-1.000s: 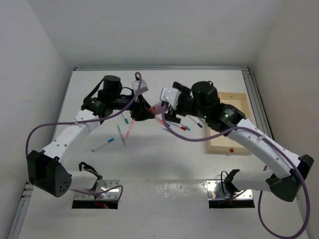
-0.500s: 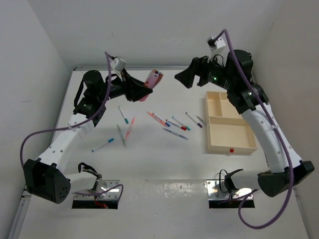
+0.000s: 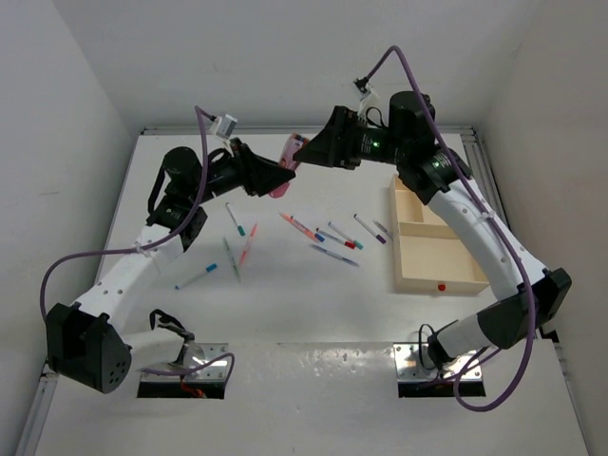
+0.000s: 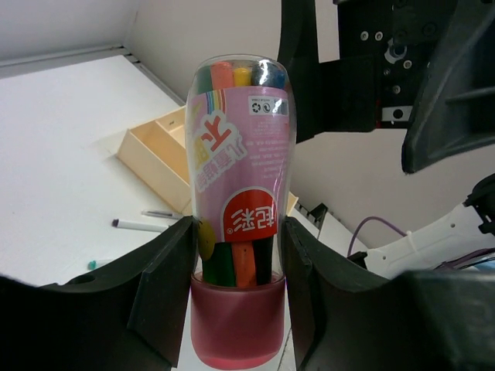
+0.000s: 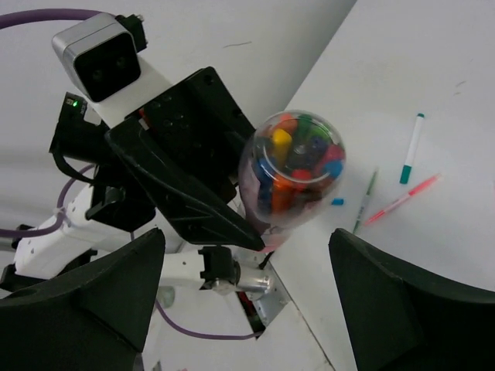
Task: Sort the stationery into containers
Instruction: Pass the stationery from the left arm to the right, then place the stationery into the container
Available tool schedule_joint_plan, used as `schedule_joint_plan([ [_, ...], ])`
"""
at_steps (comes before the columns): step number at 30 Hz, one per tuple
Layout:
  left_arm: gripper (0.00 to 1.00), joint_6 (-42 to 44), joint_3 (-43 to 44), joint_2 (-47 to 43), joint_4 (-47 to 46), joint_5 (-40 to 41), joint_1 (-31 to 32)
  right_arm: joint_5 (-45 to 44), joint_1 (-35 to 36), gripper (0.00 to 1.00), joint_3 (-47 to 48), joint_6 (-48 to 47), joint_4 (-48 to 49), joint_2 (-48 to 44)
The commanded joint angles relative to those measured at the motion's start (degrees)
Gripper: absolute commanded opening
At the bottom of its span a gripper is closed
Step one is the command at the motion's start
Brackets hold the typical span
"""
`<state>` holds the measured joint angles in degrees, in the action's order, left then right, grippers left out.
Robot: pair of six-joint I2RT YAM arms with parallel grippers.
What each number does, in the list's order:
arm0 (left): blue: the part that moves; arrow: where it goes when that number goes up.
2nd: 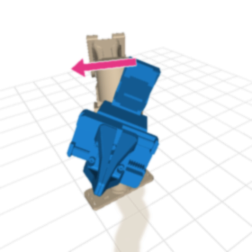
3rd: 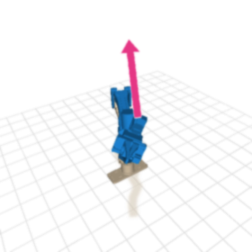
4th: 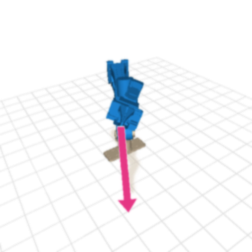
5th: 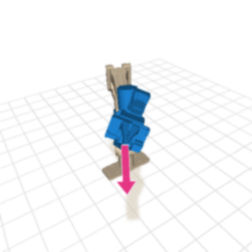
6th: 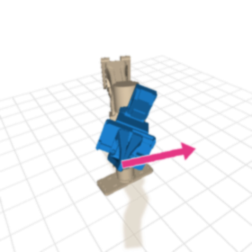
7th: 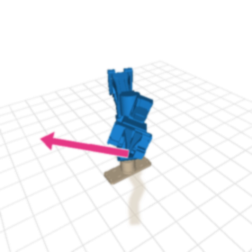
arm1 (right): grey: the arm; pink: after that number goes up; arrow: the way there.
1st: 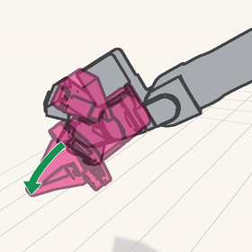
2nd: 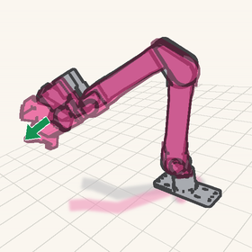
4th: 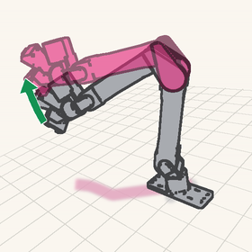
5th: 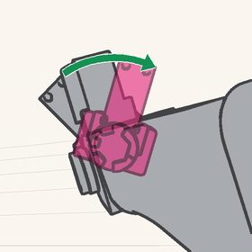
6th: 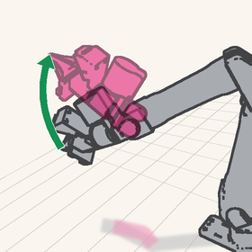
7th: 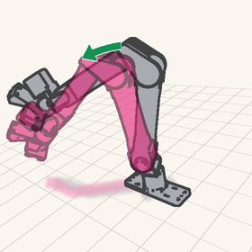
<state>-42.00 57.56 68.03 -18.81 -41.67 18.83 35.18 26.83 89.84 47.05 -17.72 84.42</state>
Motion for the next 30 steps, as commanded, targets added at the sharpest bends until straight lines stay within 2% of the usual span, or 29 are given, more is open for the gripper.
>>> schedule_joint_plan([
  [1,0.0,-2.3,0.6,-1.5,-6.8,0.4,1.4,0.8,1.2,0.84,2.4,1.5,3.2,0.9],
  [5,0.0,-2.6,0.6,-1.1,-7.6,0.6,2.1,0.2,2.0,0.76,3.2,2.1,3.8,2.8],
  [10,0.0,-2.0,0.7,-1.2,-7.8,-0.1,2.5,-1.1,1.9,0.73,3.8,2.5,4.1,5.3],
  [12,0.0,-1.6,0.6,-1.3,-7.4,-0.2,2.7,-1.2,1.9,0.68,4.3,2.4,4.7,5.8],
  [14,0.0,-0.8,0.5,-1.4,-6.9,-0.2,2.9,-1.1,1.8,0.57,4.5,2.2,5.1,6.3],
  [15,0.0,-0.5,0.4,-1.5,-6.6,-0.3,3.0,-1.0,1.7,0.44,4.4,1.4,5.7,6.3],
  [17,0.01,0.9,0.6,-1.5,-5.4,-0.4,3.1,-1.2,0.9,0.28,4.0,0.7,6.0,6.2],
  [18,0.07,1.6,1.2,-1.5,-4.4,-0.4,3.1,-1.1,0.3,0.17,3.4,0.5,6.0,5.9],
  [19,0.34,2.5,1.7,-1.4,-1.4,-0.3,2.9,-1.2,-0.1,0.11,3.1,0.2,6.0,5.4],
  [21,0.68,6.2,3.1,-1.3,3.0,0.9,2.4,-1.5,-2.5,0.02,2.4,-2.0,5.2,4.7],
  [22,0.92,8.1,5.5,-0.9,9.3,1.5,1.4,-2.1,-3.4,0.0,2.4,-3.5,4.3,4.4],
  [23,1.0,12.9,6.9,-0.5,12.5,2.4,0.8,-3.6,-5.7,0.0,2.7,-7.9,2.3,3.6],
  [24,1.0,19.2,10.7,1.0,21.3,2.8,-0.6,-4.4,-7.1,0.0,3.1,-11.1,0.9,3.5],
  [28,1.0,33.3,20.7,6.8,40.3,6.3,-3.8,-7.8,-14.6,0.0,6.6,-25.7,-7.1,5.3],
  [30,1.0,36.8,21.7,8.3,44.3,8.1,-5.9,-10.0,-18.4,0.0,9.3,-34.1,-12.2,7.8],
])
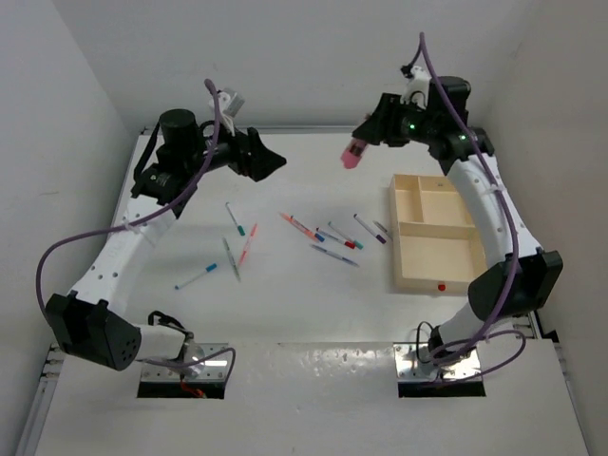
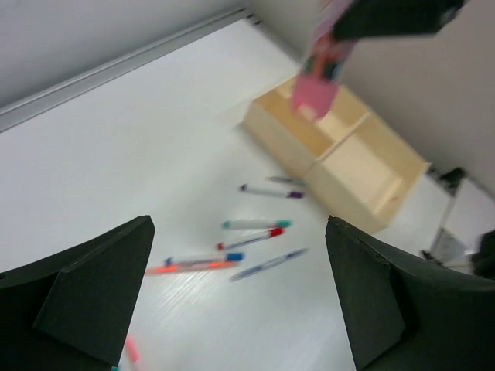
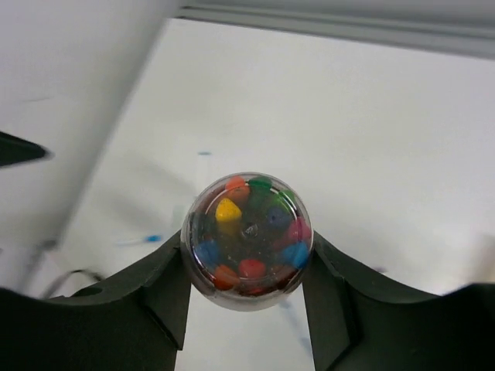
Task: Sort the stationery into containers
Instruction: Place the stationery into the container
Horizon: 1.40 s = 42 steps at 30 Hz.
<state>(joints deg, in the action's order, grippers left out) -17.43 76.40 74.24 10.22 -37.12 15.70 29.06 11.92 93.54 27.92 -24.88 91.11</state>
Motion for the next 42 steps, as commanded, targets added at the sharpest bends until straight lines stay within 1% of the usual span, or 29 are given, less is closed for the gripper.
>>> schedule_joint_plan([
  [1,1.0,14.0,2.9,2.4,16.1,4.2,-3.2,-5.0,-4.4,0.0,6.4,-19.4,-6.6,2.1],
  [2,1.0,14.8,2.5,2.7,16.4,4.4,-3.9,-8.2,-5.8,0.0,8.4,-21.1,-9.5,4.5],
  [3,1.0,15.5,2.2,2.8,16.9,4.3,-4.7,-9.2,-6.3,0.0,10.2,-23.6,-11.9,6.3],
  [5,1.0,16.6,1.1,3.3,17.1,4.3,-5.2,-12.6,-7.3,0.0,16.0,-30.8,-18.8,11.4],
  [7,1.0,17.1,0.1,3.6,17.3,4.9,-5.4,-13.8,-8.8,0.0,19.6,-34.3,-22.7,14.3],
  [9,1.0,17.2,-0.5,4.0,17.6,4.7,-5.9,-14.9,-9.8,0.0,20.6,-35.5,-24.0,17.7],
  [11,1.0,17.1,-1.2,4.1,17.6,4.5,-6.0,-16.4,-10.4,0.0,21.3,-38.7,-26.6,20.0],
  [14,1.0,17.2,-1.7,4.2,17.6,4.7,-6.4,-18.2,-10.9,0.0,20.4,-40.1,-26.9,21.4],
  [18,1.0,17.2,-1.8,4.5,17.6,4.7,-6.3,-19.7,-11.7,0.0,18.7,-40.4,-25.3,22.8],
  [24,1.0,17.2,-1.8,5.7,18.1,6.4,-6.4,-20.7,-11.7,0.0,19.0,-39.6,-27.4,25.7],
  [25,1.0,16.6,-1.6,6.1,18.2,7.2,-6.3,-20.6,-13.5,0.0,18.8,-39.2,-27.9,26.1],
  [29,1.0,16.0,-0.9,7.2,18.9,10.1,-6.5,-20.5,-13.4,0.0,17.9,-38.0,-29.3,27.4],
  [33,1.0,15.7,-1.6,7.2,18.8,10.5,-6.6,-20.6,-13.4,0.0,15.2,-37.0,-28.3,27.3],
  [42,1.0,16.1,-2.8,6.4,19.8,11.8,-7.1,-19.9,-13.2,0.0,13.7,-35.0,-29.7,29.4],
])
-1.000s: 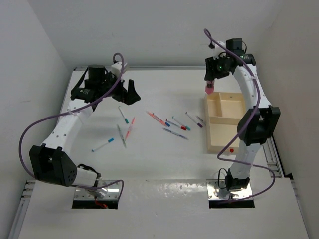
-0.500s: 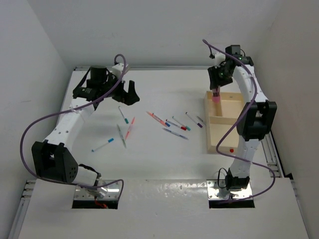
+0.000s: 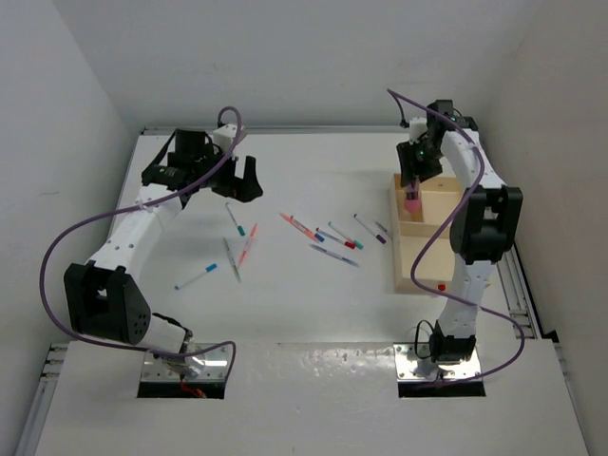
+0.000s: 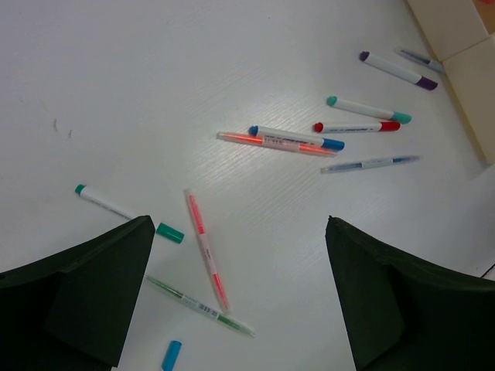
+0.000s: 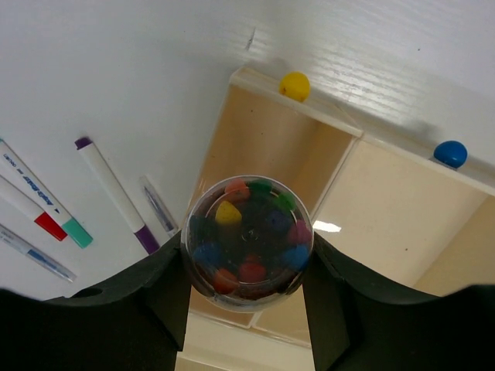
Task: Sort the stationery into containers
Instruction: Place the stationery into the container, then grab a piece of stationery with the left arm
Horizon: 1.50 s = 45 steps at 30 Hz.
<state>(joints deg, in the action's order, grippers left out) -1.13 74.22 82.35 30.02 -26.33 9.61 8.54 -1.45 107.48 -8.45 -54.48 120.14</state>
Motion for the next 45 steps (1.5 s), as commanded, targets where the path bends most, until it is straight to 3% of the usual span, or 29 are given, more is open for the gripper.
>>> schedule_joint_plan([
  [1,1.0,-0.1,-0.8,-1.7,0.0,1.3,-1.0,0.6,0.3,0.0,-0.6,1.3,-0.2,0.4],
  [8,0.99,-0.4,-1.4,-1.2,0.4,2.4,-1.2,-0.4,0.6,0.02,-0.7,1.7,-2.0,2.2],
  [12,0.99,-0.7,-1.7,-1.2,0.0,2.8,-1.3,-1.1,0.8,0.14,-0.6,2.4,-2.4,2.5],
  [13,0.99,-0.6,-1.8,-1.1,0.0,2.7,-1.3,-1.2,0.8,0.19,-0.6,2.6,-2.5,2.5],
  [14,0.99,-0.8,-1.9,-1.1,0.0,2.7,-1.3,-1.2,0.8,0.32,-0.6,2.6,-2.5,2.6],
  [17,0.99,-1.2,-1.8,-1.0,0.0,2.8,-1.3,-2.2,0.9,0.61,-0.3,3.3,-3.1,2.3],
  [19,0.99,-1.2,-1.6,-1.0,0.0,2.9,-1.4,-2.0,0.9,0.67,1.0,4.0,-4.0,1.5],
  [25,1.0,-1.3,-1.3,-2.0,-1.0,4.3,-1.4,0.4,3.1,0.71,8.6,5.6,-5.7,-3.4],
  [29,0.99,3.9,0.0,-2.4,0.1,5.8,-1.5,2.4,4.0,0.71,10.5,5.7,-4.5,-8.6],
  [34,0.92,6.6,1.5,-0.3,5.6,11.8,-2.8,3.9,5.2,0.65,1.7,6.1,-0.4,-20.4],
  [38,0.88,8.8,-2.9,-3.1,7.5,16.2,-4.4,3.0,7.3,0.72,-14.6,7.0,5.3,-30.0],
  [42,0.86,27.2,-7.2,-5.0,15.1,13.9,-5.6,3.0,8.9,0.77,-26.0,7.0,7.5,-37.2],
  [43,0.85,30.4,-8.1,-4.5,17.5,13.6,-6.0,3.2,9.5,0.98,-29.3,7.0,8.0,-39.3],
  [45,0.84,38.0,-9.4,-3.0,22.3,13.1,-7.7,5.0,10.1,0.99,-32.2,7.5,8.5,-41.0],
])
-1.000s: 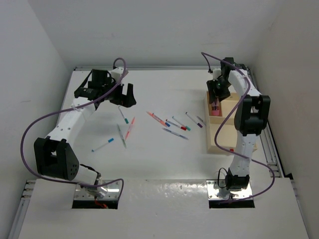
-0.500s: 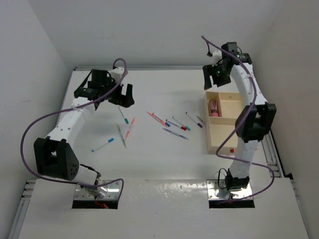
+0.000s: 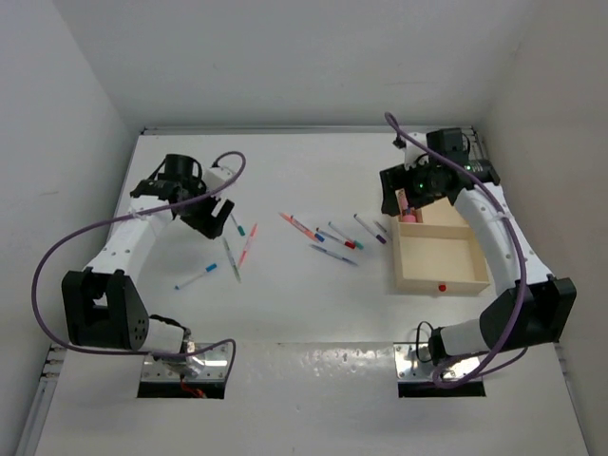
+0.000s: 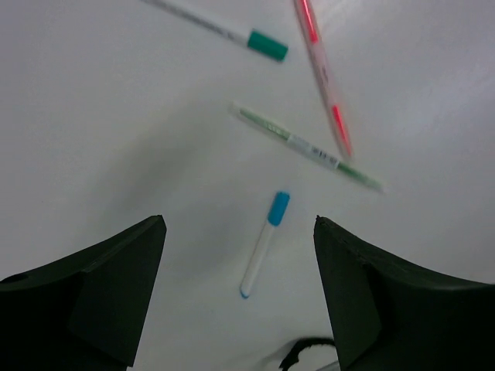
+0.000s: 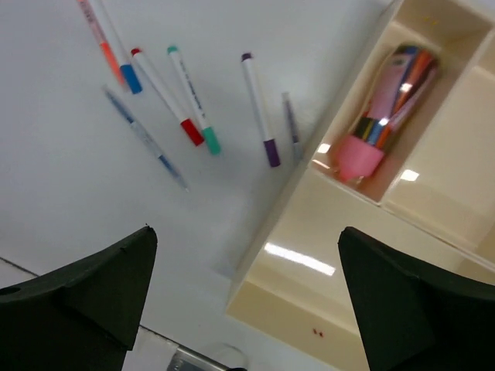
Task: Sort the stationery into containers
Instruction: Grab a piece of stationery with the left arm
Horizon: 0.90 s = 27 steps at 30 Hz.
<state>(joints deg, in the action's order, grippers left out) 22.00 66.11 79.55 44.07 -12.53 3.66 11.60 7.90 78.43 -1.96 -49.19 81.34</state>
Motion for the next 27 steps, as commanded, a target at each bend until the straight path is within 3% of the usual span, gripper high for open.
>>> schedule_joint_plan([
  [1,0.83,16.9,-3.3,0.0,9.1,-0.7,-2.2,3.0,1.1,0.99,-5.7,1.3,3.7,-3.6],
  [5,0.78,21.2,-9.0,-0.4,6.5,1.4,-3.0,7.9,1.9,0.95,-10.7,3.4,6.6,-6.5],
  [12,0.59,19.5,-13.5,3.4,0.5,3.7,-2.9,10.5,2.2,0.81,-8.0,4.0,3.7,-4.6],
  [22,0.57,18.5,-17.5,8.0,-5.3,4.8,-2.7,12.2,0.0,0.8,-6.3,6.2,3.0,-3.7],
  [27,0.49,18.0,-19.3,10.4,-7.9,4.9,-2.7,13.1,-0.9,0.8,-6.3,7.3,3.3,-3.7],
])
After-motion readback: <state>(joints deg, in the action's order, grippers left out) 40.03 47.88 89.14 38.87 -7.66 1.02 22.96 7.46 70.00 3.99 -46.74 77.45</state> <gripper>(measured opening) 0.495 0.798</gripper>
